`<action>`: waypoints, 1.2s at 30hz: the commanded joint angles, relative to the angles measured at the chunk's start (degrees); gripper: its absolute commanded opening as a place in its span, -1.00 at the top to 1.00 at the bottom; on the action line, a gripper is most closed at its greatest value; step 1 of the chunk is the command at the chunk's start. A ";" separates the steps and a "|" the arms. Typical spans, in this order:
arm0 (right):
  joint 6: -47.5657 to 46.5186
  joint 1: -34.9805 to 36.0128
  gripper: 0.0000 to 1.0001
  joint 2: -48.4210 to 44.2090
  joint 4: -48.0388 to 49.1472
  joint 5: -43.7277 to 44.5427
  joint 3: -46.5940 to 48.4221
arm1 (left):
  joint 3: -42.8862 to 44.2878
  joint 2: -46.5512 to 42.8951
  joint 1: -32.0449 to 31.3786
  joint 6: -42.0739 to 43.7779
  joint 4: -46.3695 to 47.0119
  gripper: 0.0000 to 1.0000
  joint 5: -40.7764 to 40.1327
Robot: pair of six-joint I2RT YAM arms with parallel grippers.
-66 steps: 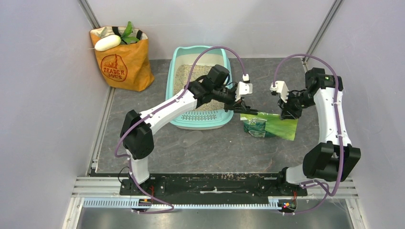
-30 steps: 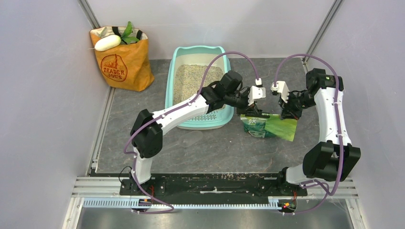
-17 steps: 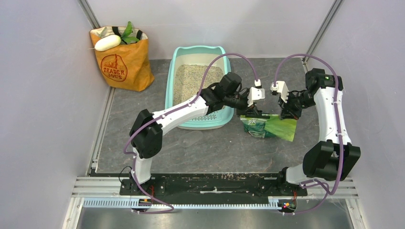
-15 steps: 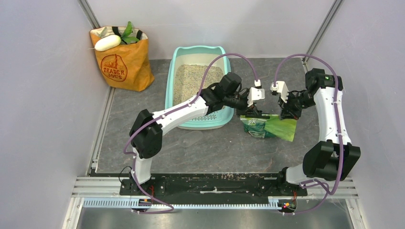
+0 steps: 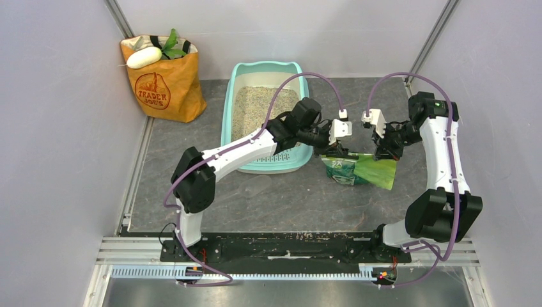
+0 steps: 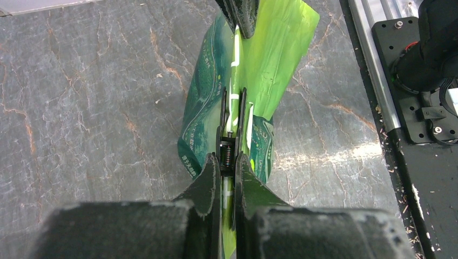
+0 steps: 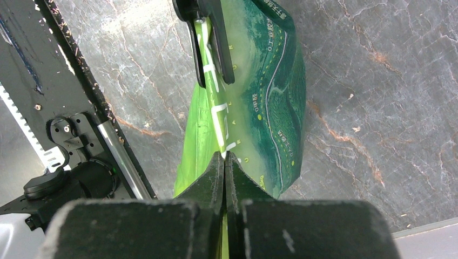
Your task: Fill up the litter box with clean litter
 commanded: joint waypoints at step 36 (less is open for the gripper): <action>14.69 -0.04 1.00 1.77 6.60 -3.37 4.13 | -0.99 -8.44 5.62 -5.37 1.27 -0.45 1.40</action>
